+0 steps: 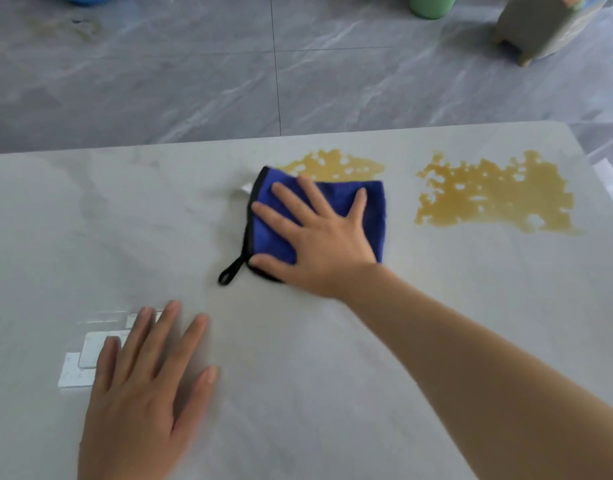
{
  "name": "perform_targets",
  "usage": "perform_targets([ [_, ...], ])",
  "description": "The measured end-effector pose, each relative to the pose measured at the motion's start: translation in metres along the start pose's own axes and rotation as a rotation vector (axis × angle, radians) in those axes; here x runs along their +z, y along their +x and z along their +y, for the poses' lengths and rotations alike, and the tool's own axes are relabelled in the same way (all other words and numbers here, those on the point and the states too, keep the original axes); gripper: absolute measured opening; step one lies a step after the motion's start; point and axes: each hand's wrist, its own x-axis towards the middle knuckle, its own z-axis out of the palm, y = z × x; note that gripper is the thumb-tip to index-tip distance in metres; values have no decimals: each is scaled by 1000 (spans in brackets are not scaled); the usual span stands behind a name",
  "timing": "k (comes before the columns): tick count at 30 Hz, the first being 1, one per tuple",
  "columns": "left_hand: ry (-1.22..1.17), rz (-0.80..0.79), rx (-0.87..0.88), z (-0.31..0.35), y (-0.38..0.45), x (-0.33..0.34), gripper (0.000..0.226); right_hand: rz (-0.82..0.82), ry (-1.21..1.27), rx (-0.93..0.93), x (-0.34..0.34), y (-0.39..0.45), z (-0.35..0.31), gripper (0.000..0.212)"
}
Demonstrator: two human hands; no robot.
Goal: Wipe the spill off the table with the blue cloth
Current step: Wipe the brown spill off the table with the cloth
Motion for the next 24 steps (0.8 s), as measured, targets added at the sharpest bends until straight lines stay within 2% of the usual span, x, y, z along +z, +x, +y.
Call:
perform_targets([
  [4, -15, 10, 25, -2, 0, 0, 66, 20, -27, 227, -3, 2, 34, 75],
  [6, -27, 8, 25, -3, -1, 1, 65, 41, -41, 278, 0, -16, 31, 75],
  [10, -45, 13, 19, -3, -1, 1, 65, 7, -40, 115, 9, -40, -13, 75],
  [13, -31, 30, 33, -2, 1, 1, 65, -23, -31, -3, 11, -14, -29, 75],
  [15, -16, 49, 50, -4, 1, 3, 63, -14, -19, -20, 9, 16, -26, 74],
  [19, -8, 72, 73, -7, 1, 6, 60, 1, -1, 120, 1, 58, 1, 70],
  [22, -7, 77, 78, -8, 0, 6, 59, 22, -9, 254, 0, 52, 11, 70],
  [24, -5, 80, 76, -8, 1, 6, 58, 45, 1, 281, 5, 34, -2, 73],
])
